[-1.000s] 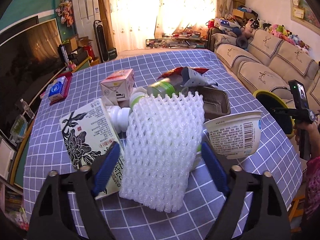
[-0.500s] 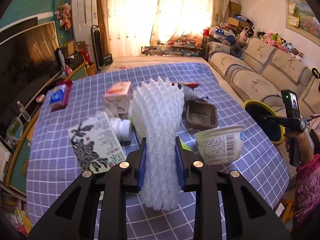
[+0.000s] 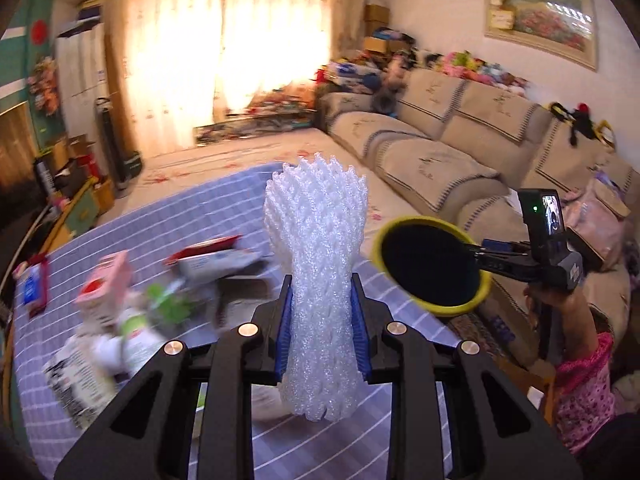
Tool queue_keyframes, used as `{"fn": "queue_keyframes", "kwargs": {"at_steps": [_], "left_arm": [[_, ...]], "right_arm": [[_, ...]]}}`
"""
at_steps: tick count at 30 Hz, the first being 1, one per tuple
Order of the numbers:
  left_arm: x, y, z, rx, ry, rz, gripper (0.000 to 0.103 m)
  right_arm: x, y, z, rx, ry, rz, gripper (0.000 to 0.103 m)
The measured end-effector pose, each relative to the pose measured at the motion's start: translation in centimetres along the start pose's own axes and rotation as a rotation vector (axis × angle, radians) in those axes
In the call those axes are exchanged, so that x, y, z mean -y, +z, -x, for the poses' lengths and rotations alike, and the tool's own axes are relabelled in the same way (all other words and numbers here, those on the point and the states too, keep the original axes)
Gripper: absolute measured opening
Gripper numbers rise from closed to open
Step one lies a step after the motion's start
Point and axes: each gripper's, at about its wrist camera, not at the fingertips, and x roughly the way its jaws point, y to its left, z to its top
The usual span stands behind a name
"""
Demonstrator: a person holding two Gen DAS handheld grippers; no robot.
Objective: Collect trash
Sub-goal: 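Carry the foam net over the yellow bin and open the left gripper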
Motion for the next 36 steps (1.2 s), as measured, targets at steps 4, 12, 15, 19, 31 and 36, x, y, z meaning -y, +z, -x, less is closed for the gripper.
{"fn": "queue_keyframes", "kwargs": {"at_steps": [4,12,15,19,31,36], "left_arm": [[4.2,2.1,-4.6,-0.047,-0.061,-0.054,0.027],[12.4,5.1,-15.4,-0.190,-0.165,-0.148,0.031],[14.8,5.4,-18.8,-0.217,-0.169,-0.164,0.034],[16.7,5.6,-22.7,-0.229,-0.149,-0.181,0.055],[14.3,6.2,-20.4,-0.151,-0.133,-0.099,0.077],[10.9,6.0,-13.2,-0.052,-0.113,-0.048,0.082]], "right_arm": [[2.2,-0.7,1.9,0.034,-0.032,-0.038,0.048],[6.1,-1.6,3.5,0.044,-0.078,-0.091,0.048],[7.2,-1.9,3.7,0.045,-0.095,-0.108,0.049],[8.1,-2.3,4.3,0.049,-0.116,-0.121,0.052],[7.7,-3.3,4.8,0.043,-0.102,-0.125,0.054],[5.4,-3.3,4.7,0.033,-0.064,-0.089,0.055]]}}
